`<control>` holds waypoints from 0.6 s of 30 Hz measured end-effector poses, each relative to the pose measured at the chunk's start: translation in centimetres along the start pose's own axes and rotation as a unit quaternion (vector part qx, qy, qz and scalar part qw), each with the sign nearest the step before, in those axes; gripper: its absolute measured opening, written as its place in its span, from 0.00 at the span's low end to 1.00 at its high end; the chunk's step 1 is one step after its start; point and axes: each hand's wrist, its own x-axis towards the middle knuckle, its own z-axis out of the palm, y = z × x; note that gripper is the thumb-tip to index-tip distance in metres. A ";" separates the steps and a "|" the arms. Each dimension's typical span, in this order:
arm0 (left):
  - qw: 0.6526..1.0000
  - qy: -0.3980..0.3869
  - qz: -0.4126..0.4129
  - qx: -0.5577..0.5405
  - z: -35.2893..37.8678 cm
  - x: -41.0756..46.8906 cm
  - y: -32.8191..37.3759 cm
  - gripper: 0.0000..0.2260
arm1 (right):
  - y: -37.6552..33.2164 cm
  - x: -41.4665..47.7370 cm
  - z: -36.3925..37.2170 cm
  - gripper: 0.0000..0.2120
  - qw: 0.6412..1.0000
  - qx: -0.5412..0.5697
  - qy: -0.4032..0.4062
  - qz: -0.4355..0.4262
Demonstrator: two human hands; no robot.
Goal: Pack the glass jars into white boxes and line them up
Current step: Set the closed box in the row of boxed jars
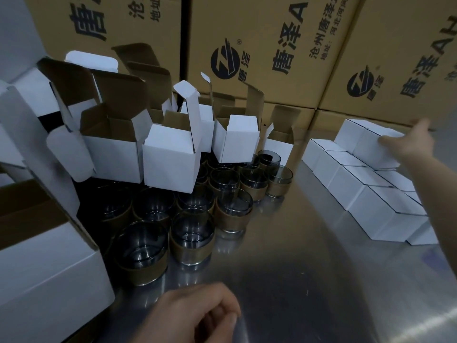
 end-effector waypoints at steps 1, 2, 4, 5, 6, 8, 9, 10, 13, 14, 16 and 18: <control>1.000 0.000 -0.002 -0.003 0.0 0.0 0.0 0.03 | 0.1 0.0 0.0 0.32 1.000 -0.004 -0.004 0.002; 1.000 0.002 -0.003 -0.003 0.0 0.0 0.1 0.03 | 0.2 0.1 0.1 0.32 1.000 -0.008 -0.009 0.005; 1.000 0.005 -0.005 0.002 0.0 0.1 0.2 0.03 | 0.7 0.1 0.2 0.31 0.999 -0.028 -0.030 0.006; 1.000 0.003 -0.005 0.006 0.0 0.2 0.2 0.04 | 1.0 0.2 0.2 0.30 0.998 -0.042 -0.044 0.002; 1.000 0.000 -0.003 0.009 0.0 0.2 0.1 0.06 | 1.1 0.4 0.2 0.30 0.997 -0.055 -0.061 -0.005; 1.000 -0.004 -0.006 0.009 0.0 0.2 0.2 0.09 | 1.3 0.5 0.3 0.29 0.993 -0.079 -0.088 -0.022; 1.000 -0.005 -0.008 0.010 0.0 0.2 0.2 0.09 | 1.2 0.5 0.3 0.29 0.990 -0.103 -0.090 -0.025; 1.000 -0.004 -0.010 0.010 0.0 0.2 0.2 0.09 | 1.0 0.2 0.3 0.28 0.987 -0.133 -0.083 -0.028; 1.000 -0.003 -0.008 -0.003 0.0 0.2 0.3 0.09 | -0.7 -1.7 0.3 0.26 0.987 -0.130 -0.031 -0.088; 1.000 -0.002 -0.006 -0.007 -0.1 0.2 0.3 0.09 | -1.6 -2.8 0.5 0.25 0.987 -0.098 -0.012 -0.127; 1.000 -0.002 -0.002 -0.010 -0.1 0.2 0.3 0.09 | -3.8 -5.6 1.1 0.21 0.978 -0.026 0.010 -0.209; 1.000 -0.002 0.002 -0.016 -0.1 0.3 0.3 0.10 | -6.6 -9.0 2.0 0.17 0.962 0.062 -0.006 -0.265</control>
